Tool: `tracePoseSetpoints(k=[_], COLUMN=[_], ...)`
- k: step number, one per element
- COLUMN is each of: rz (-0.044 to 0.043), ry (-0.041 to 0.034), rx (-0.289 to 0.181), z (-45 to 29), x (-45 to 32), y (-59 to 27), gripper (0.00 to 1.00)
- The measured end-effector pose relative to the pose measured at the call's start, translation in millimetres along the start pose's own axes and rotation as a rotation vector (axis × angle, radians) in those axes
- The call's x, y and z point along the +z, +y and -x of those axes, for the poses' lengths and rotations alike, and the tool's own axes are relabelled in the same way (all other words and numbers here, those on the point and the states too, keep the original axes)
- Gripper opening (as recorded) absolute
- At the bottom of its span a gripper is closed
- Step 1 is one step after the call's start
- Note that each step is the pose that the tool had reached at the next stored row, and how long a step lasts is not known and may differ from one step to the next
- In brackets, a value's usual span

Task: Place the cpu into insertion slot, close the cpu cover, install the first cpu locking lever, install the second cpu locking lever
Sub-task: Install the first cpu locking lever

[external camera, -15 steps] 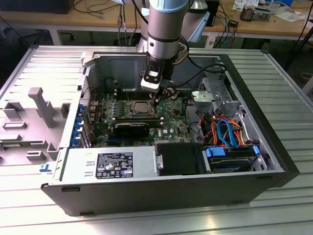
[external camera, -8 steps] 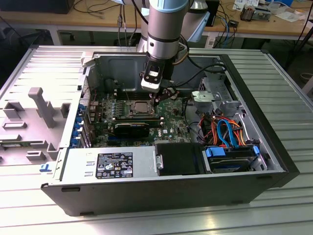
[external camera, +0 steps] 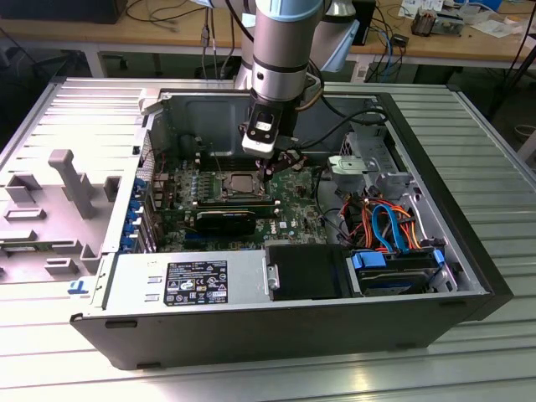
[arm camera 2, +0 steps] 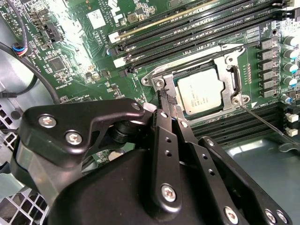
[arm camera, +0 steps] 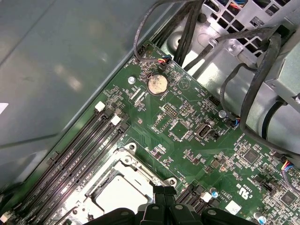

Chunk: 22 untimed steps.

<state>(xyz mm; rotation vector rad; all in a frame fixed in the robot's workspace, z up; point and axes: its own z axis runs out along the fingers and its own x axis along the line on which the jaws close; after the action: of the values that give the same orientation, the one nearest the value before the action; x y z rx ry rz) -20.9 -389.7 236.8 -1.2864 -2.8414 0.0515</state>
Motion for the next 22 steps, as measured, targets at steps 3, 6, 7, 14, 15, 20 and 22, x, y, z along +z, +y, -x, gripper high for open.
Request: tracePoseSetpoints(k=[3, 6, 7, 14, 15, 20, 22], rz=[0.0000, 0.0000, -0.0001, -0.0002, -0.0002, -0.0002, -0.0001], ry=[-0.0001, -0.0004, -0.0007, -0.0012, -0.0012, -0.0013, -0.0014], rx=[-0.003, -0.011, -0.017, -0.029, -0.030, -0.033, -0.035], z=[0.0, 0.0, 0.0, 0.0, 0.0, 0.0, 0.0], x=[0.0, 0.0, 0.0, 0.0, 0.0, 0.0, 0.0], y=[0.0, 0.0, 0.0, 0.0, 0.0, 0.0, 0.0], gripper=[0.11, 0.11, 0.11, 0.11, 0.11, 0.11, 0.11])
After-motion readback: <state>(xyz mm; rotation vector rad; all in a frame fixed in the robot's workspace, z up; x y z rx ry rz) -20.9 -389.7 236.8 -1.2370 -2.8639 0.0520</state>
